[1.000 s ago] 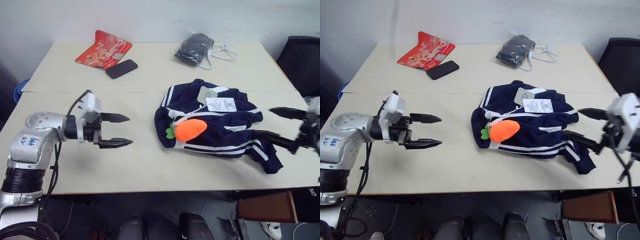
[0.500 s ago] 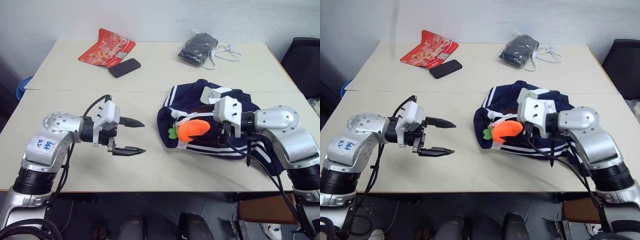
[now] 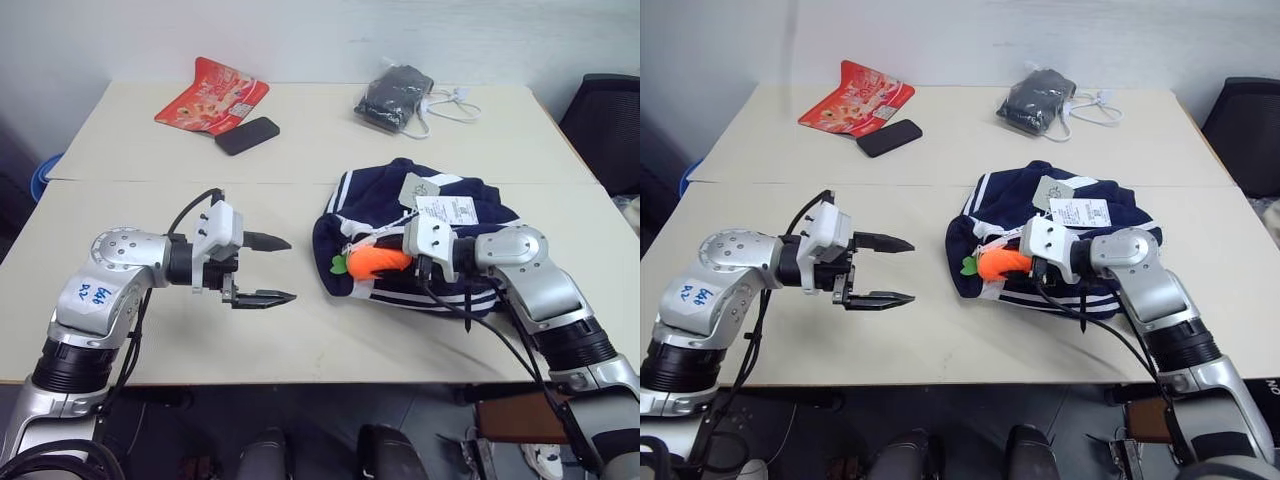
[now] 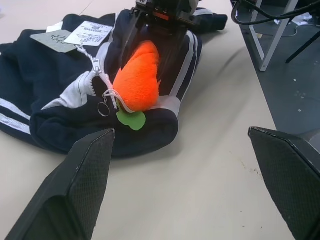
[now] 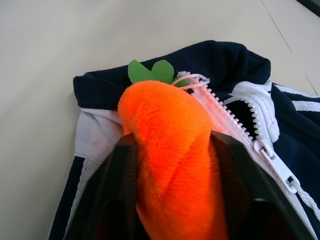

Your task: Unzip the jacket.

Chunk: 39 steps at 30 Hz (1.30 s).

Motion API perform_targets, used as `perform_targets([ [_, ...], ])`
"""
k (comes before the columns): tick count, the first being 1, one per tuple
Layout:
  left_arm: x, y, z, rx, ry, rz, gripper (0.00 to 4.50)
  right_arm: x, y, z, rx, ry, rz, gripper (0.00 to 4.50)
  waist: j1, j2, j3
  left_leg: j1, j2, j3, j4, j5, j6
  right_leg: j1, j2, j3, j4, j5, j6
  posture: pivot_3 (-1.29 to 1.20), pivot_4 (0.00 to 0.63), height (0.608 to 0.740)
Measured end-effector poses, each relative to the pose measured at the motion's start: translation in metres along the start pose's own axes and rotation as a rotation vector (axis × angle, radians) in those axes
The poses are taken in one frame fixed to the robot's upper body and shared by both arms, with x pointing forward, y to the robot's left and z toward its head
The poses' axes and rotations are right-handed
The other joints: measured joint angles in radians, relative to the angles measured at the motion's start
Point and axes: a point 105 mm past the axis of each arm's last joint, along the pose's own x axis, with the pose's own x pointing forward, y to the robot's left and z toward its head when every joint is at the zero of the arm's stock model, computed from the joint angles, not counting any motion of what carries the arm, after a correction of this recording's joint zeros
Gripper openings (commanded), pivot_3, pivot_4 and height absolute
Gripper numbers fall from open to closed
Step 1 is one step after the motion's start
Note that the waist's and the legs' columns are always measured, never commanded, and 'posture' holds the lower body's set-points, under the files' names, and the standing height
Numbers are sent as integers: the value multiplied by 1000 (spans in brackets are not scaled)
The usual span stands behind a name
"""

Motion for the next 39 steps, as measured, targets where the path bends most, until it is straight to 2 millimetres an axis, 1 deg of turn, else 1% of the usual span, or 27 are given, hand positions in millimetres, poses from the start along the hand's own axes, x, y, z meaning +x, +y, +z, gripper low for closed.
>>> perform_targets([
  [3, 2, 0, 1, 4, -11, -5, 4500, -2, 0, 0, 16, -7, -7, 144, 0, 0, 0, 0, 0, 0, 0, 0, 0, 0, 0, 0, 0, 0, 0, 0, 150, 740],
  [4, 3, 1, 3, 6, -15, -6, 4500, -4, 1, 1, 32, -19, -18, 21, 1, 0, 0, 0, 0, 0, 0, 0, 0, 0, 0, 0, 0, 0, 0, 0, 150, 740],
  [7, 8, 4, 10, 28, -37, -12, 4500, -18, -7, 6, 98, -60, -124, 10, 4, 0, 0, -1, 0, 0, 0, 0, 0, 0, 0, -1, 0, 0, 0, 0, 150, 740],
  [9, 9, 8, 14, 37, -54, -4, 4500, -35, -21, 6, 133, -67, -255, 10, 4, 0, 0, 0, 0, 0, 0, 0, 0, 0, 0, -1, 0, 0, 0, 0, 150, 740],
  [11, 12, 11, 17, 37, -76, 6, 4500, -64, -36, -2, 189, -51, -415, 10, 7, 0, 0, 0, 0, -1, 0, 0, 0, 0, 0, -1, 0, 0, 0, 0, 150, 740],
  [13, 17, 13, 20, 39, -99, 8, 4500, -109, -50, -16, 321, -63, -610, 10, 16, 0, 0, -1, -1, 0, 0, 0, 0, 0, 0, -1, 0, 0, 0, 0, 150, 740],
  [15, 21, 16, 19, 28, -112, 10, 4500, -153, -60, -24, 379, -62, -787, 10, 19, 0, 0, 0, -1, 0, 0, 0, 0, 0, 0, -1, 0, 0, 0, 0, 150, 740],
  [16, 25, 17, 21, 32, -120, 11, 4500, -177, -60, -33, 380, -13, -871, 10, 24, 0, 0, 0, -1, 0, 0, 0, 0, 0, 0, -1, 0, 0, 0, 0, 150, 740],
  [17, 26, 17, 21, 38, -126, 11, 4500, -191, -60, -40, 385, 31, -920, 10, 26, 0, 0, 0, -1, 0, 0, 0, 0, 1, 0, -1, -1, 0, 0, 0, 150, 740],
  [18, 30, 19, 22, 46, -134, 11, 4500, -209, -55, -54, 384, 107, -977, 10, 27, 0, 0, 0, -1, 0, 0, 0, 0, 1, 0, -1, -1, 0, 0, 0, 150, 740],
  [20, 34, 24, 23, 68, -128, 23, 4500, -234, -45, -86, 424, 246, -1065, 10, 25, 0, 0, 1, -1, 1, 0, 0, 1, 2, 0, 0, -2, 0, 0, 0, 150, 740],
  [21, 37, 26, 22, 74, -127, 29, 4500, -243, -41, -100, 454, 293, -1109, 10, 24, 0, 0, 1, -1, 2, 0, 0, 1, 2, 0, 1, -1, 0, 0, 0, 150, 740],
  [24, 42, 25, 25, 90, -138, 21, 4500, -261, -31, -135, 509, 421, -1166, 10, 6, 1, 0, 2, -1, 3, -2, 1, 0, 1, 0, 1, -1, 0, 0, 0, 150, 740],
  [26, 44, 24, 25, 99, -133, 17, 4500, -267, -24, -150, 534, 492, -1162, 10, -3, 1, 0, 2, 0, 3, -3, 1, 0, 1, 0, 1, -1, 0, 0, 0, 150, 740],
  [27, 46, 23, 22, 127, -112, 14, 4500, -270, -17, -162, 554, 547, -1149, 10, -6, 1, 0, 3, 0, 3, -3, 1, 0, 1, 0, 1, -1, 0, 0, 0, 150, 740],
  [31, 47, 24, 15, 162, -74, 22, 4500, -277, -4, -190, 600, 630, -1167, 10, -8, 1, 0, 2, 0, 3, -3, 1, 0, 1, 0, 2, -1, 0, 0, 0, 150, 740],
  [33, 47, 24, 15, 164, -74, 23, 4500, -280, -5, -191, 603, 623, -1181, 725, -8, 1, 0, 2, 0, 2, -2, 1, 0, 1, 0, 2, -1, 0, 0, 0, 150, 740],
  [34, 47, 24, 15, 164, -74, 23, 4500, -281, -5, -191, 604, 617, -1182, 928, -7, 1, 0, 2, 0, 2, -2, 1, 0, 1, 0, 2, -1, 0, 0, 0, 150, 740],
  [36, 46, 24, 15, 165, -72, 25, 4500, -280, -5, -188, 614, 578, -1163, 1506, -2, 1, 0, 2, 0, 2, -2, 1, 0, 2, 0, 1, -1, 0, 0, 0, 150, 740],
  [37, 46, 24, 15, 165, -72, 25, 4500, -278, -3, -188, 624, 564, -1150, 1887, 0, 1, 0, 2, 0, 1, -2, 1, 0, 2, 0, 1, -2, 0, 0, 0, 150, 740],
  [39, 45, 24, 14, 163, -67, 29, 4500, -277, 1, -189, 638, 555, -1136, 2414, 2, 1, 0, 2, -1, 1, -2, 1, 0, 2, 0, 1, -2, 0, 0, 0, 150, 740],
])
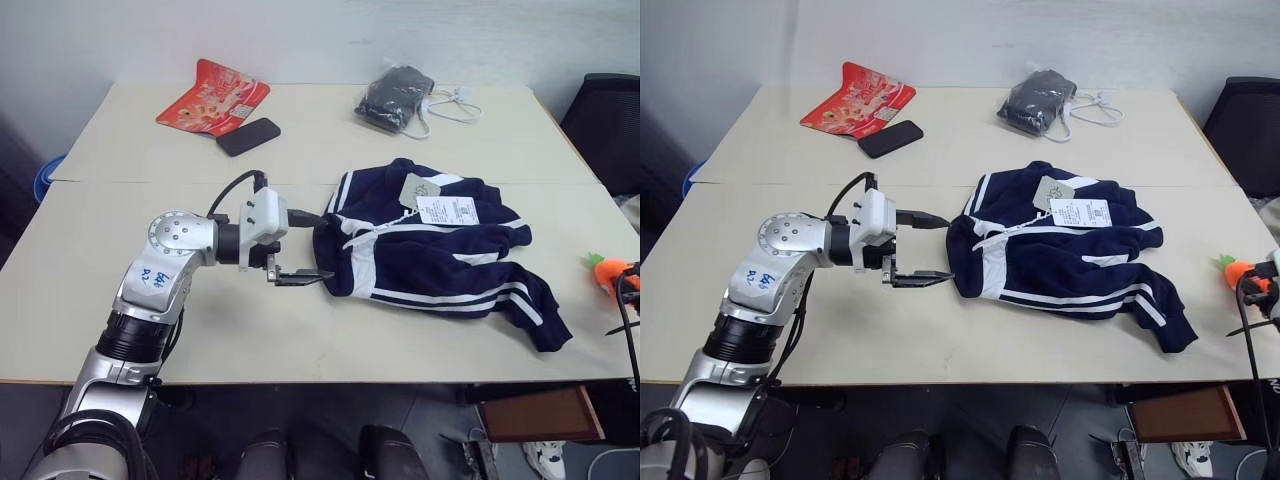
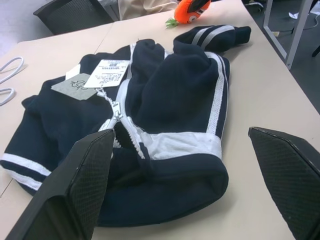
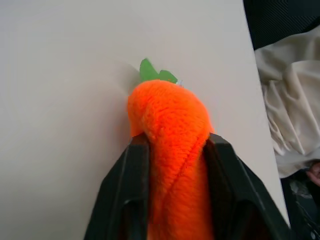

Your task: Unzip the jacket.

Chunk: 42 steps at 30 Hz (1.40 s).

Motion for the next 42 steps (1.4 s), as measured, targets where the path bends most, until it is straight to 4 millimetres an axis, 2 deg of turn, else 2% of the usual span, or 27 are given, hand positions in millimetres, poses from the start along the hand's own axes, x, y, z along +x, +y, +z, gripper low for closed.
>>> perform_targets([
  [6, -4, -3, -7, -17, 20, 4, 4500, -11, -5, 4, -16, -13, 20, 4321, -2, 0, 0, 0, 0, 0, 0, 0, 0, 0, 0, 0, 0, 0, 0, 0, 150, 740],
  [7, -4, -3, -8, -17, 24, 6, 4500, -14, -6, 10, -45, -23, 22, 4463, -2, 1, 0, 0, 0, 0, 0, 0, 0, 0, 0, 0, 0, 0, 0, 0, 150, 740],
  [9, -5, -2, -8, -12, 28, 7, 4500, -20, -9, 27, -114, -59, 27, 4463, -2, 1, 0, 0, 0, 0, 0, 0, 0, 0, 0, 0, 0, 0, 0, 0, 150, 740],
  [13, -9, -1, -10, 14, 53, 12, 4500, -38, -1, 79, -167, -201, 96, 4463, -1, 1, 0, 0, 1, -1, 0, 0, 0, 0, 0, 0, 0, 0, 0, 0, 150, 740],
  [15, -14, 2, -17, 11, 84, 18, 4500, -54, 18, 107, -205, -273, 198, 4463, -1, 2, 0, 0, 1, -1, 0, 0, 0, -1, 1, 0, 0, 0, 0, 0, 150, 740],
  [18, -19, 3, -23, 6, 98, 16, 4500, -75, 59, 121, -264, -312, 412, 4463, 4, 1, 0, 0, 1, -1, 0, 0, 0, 0, 1, -1, 0, 0, 0, 0, 150, 740],
  [21, -17, 2, -23, 22, 97, 6, 4500, -99, 111, 117, -326, -294, 682, 4463, 23, 1, 1, -1, 0, -1, 2, -1, 1, 0, 0, -1, -1, 0, 0, 0, 150, 740],
  [23, -14, 1, -24, 54, 107, -7, 4500, -110, 129, 114, -335, -278, 783, 4463, 31, 1, 1, -1, -1, -2, 2, -1, 1, 1, 0, -1, -1, 0, 0, 0, 150, 740],
  [25, -3, -8, -28, 131, 140, -63, 4500, -122, 143, 110, -362, -260, 857, 4463, 38, 1, 1, -1, -2, -3, 2, -1, 2, 2, 0, 0, -2, 0, 0, 0, 150, 740],
  [27, 12, -17, -31, 158, 131, -114, 4500, -124, 148, 102, -424, -232, 859, 4463, 45, 0, 1, -1, -2, -3, 3, -1, 2, 2, 0, -1, -2, 0, 1, 0, 150, 740],
  [29, 25, -22, -33, 152, 113, -144, 4500, -120, 144, 93, -492, -203, 813, 4463, 47, 0, 1, -2, -2, -2, 3, -1, 2, 2, 0, 0, -2, 0, 1, 0, 150, 740],
  [33, 53, -21, -25, 207, 80, -177, 4500, -107, 137, 82, -611, -193, 698, 4463, 47, -1, 1, -1, -2, -2, 3, -1, 2, 2, 0, 0, -2, 1, 1, 0, 150, 740],
  [38, 82, -16, -43, 260, 124, -165, 4500, -87, 135, 57, -762, -147, 615, 4463, 46, -1, 1, -1, -2, -1, 2, -1, 2, 1, 0, -1, -2, 1, 1, 0, 150, 740],
  [42, 96, -27, -48, 262, 112, -207, 4500, -81, 138, 51, -801, -170, 595, 4463, 38, -1, 1, -2, -2, -2, 2, -1, 2, 1, 0, -1, -2, 1, 1, 0, 150, 740],
])
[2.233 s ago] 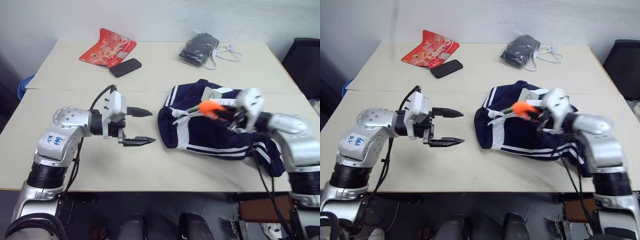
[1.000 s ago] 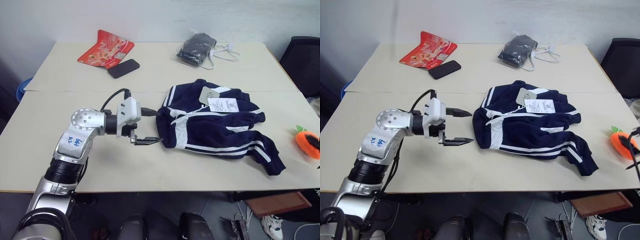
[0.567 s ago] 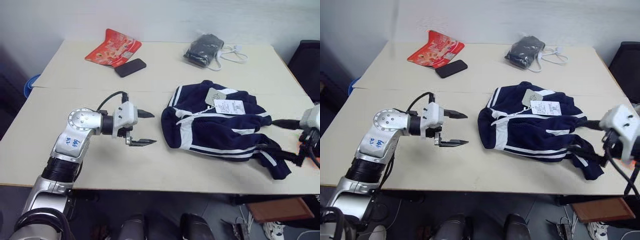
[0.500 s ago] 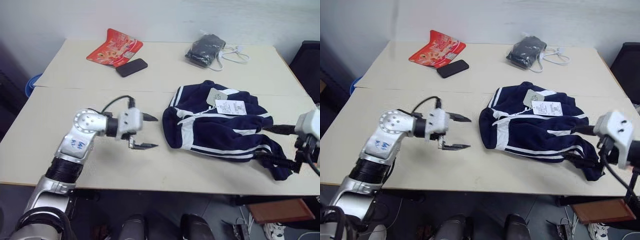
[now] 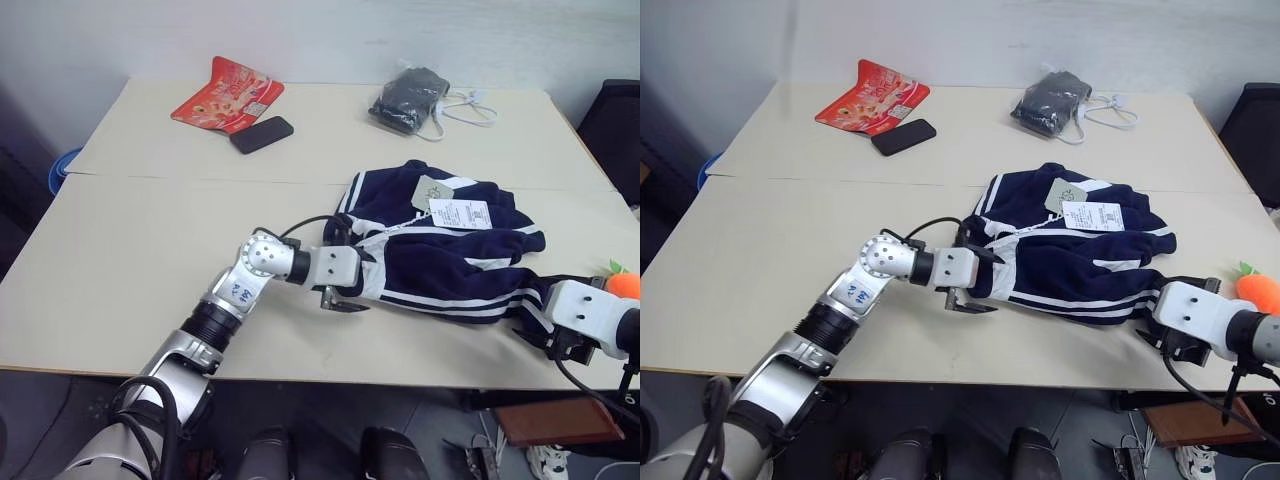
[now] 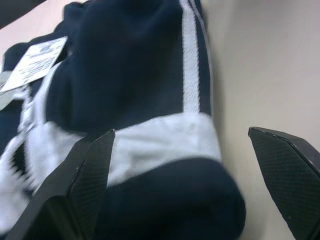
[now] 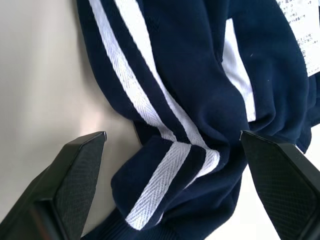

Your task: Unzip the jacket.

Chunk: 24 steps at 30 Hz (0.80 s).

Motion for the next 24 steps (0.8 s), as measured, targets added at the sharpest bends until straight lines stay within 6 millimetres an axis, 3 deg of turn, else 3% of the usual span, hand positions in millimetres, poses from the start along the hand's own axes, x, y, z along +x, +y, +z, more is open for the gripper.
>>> perform_targets([
  [3, 0, -2, -6, 12, 22, -9, 4500, 1, -3, 0, -6, -6, -22, 4463, -7, 0, 0, 0, 0, 0, 0, 0, 0, 0, 0, 0, 0, 0, 0, 0, 150, 740],
  [6, 1, -5, -16, -3, 49, -12, 3884, 1, -5, 1, -9, -9, -37, 4500, -11, 0, 0, 0, 0, 0, 0, 0, 0, 0, 0, 0, 0, 0, 0, 0, 150, 740],
  [11, 1, -5, -22, 5, 68, -6, 2311, -2, -12, 5, 18, -34, -46, 4500, -11, 0, 0, 0, 0, -1, 1, 0, 0, 1, 0, 0, 0, 0, 0, 0, 150, 740],
  [18, -7, -2, -29, 23, 108, 7, 114, -8, -51, -5, 6, 1, -152, 4500, -14, 0, 0, 0, 0, 0, 0, 0, 0, 1, 0, 0, 0, 0, 0, 0, 150, 740],
  [24, -20, -1, -35, 39, 139, 15, 46, 15, -70, 0, -80, -11, -165, 4500, -27, 1, 0, 1, 1, 0, 0, 1, 0, 0, 0, 0, 1, 0, 0, 0, 150, 740],
])
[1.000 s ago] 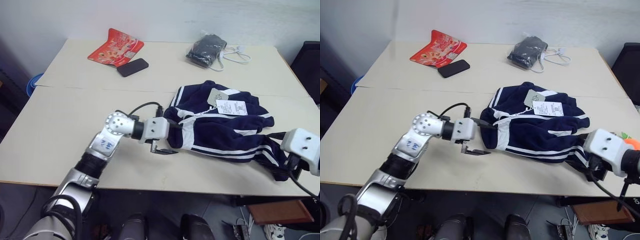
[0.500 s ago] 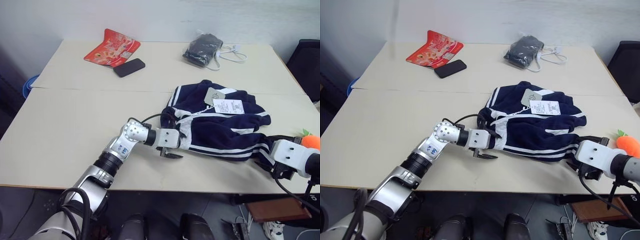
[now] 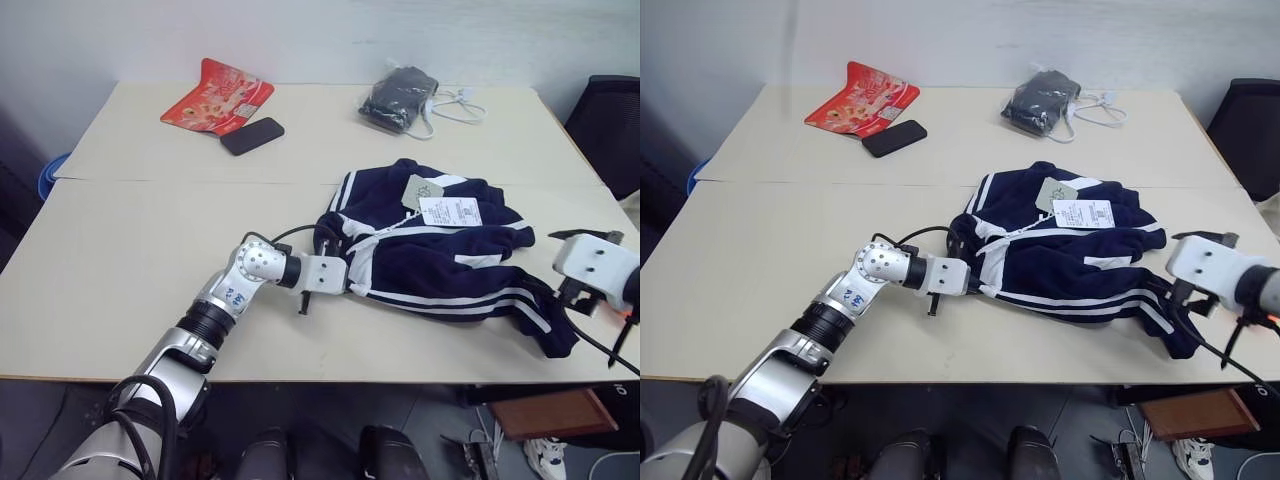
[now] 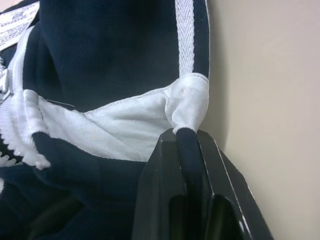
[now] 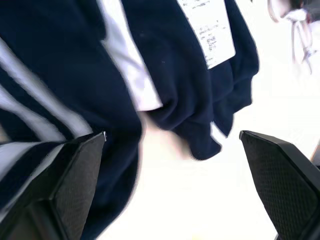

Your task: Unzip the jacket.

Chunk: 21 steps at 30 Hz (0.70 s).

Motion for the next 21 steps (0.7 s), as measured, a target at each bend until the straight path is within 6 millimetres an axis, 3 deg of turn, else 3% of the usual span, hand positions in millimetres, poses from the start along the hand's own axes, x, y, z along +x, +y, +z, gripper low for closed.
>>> perform_targets([
  [3, -10, 0, -5, 18, 27, 17, 46, 15, -7, 1, -86, 7, -3, 4500, -12, 0, 0, 0, 0, 0, 0, 0, 0, 0, 0, 0, 0, 0, 0, 0, 150, 740],
  [7, -41, -11, -18, 37, 82, 29, 46, 36, -14, 2, -195, 15, -12, 4500, -35, 0, 0, 0, 1, 0, -2, 1, -1, -1, 0, 0, 1, 0, -1, 0, 150, 740],
  [12, -71, -20, -30, 41, 138, 37, 46, 50, -1, -7, -266, 16, 40, 4500, -39, 1, 0, 0, 1, 0, -2, 1, -1, -1, 0, 0, 1, 0, -1, 0, 150, 740],
  [15, -74, -22, -31, 30, 139, 48, 46, 60, 16, -4, -270, -30, 83, 4500, -38, 1, 0, 0, 2, 0, -1, 1, -1, -1, 0, 0, 1, 0, -1, 0, 150, 740],
  [19, -76, -21, -32, 22, 142, 61, 46, 68, 20, 8, -261, -93, 68, 4500, -41, 0, 0, 1, 2, 0, -1, 1, -1, 0, 1, 0, 2, 0, -1, 0, 150, 740],
  [21, -76, -20, -33, 19, 142, 67, 0, 76, 21, 17, -249, -128, 56, 4103, -44, 0, -1, 2, 2, 1, -1, 1, -2, 0, 1, 0, 2, 0, -1, 0, 150, 740],
])
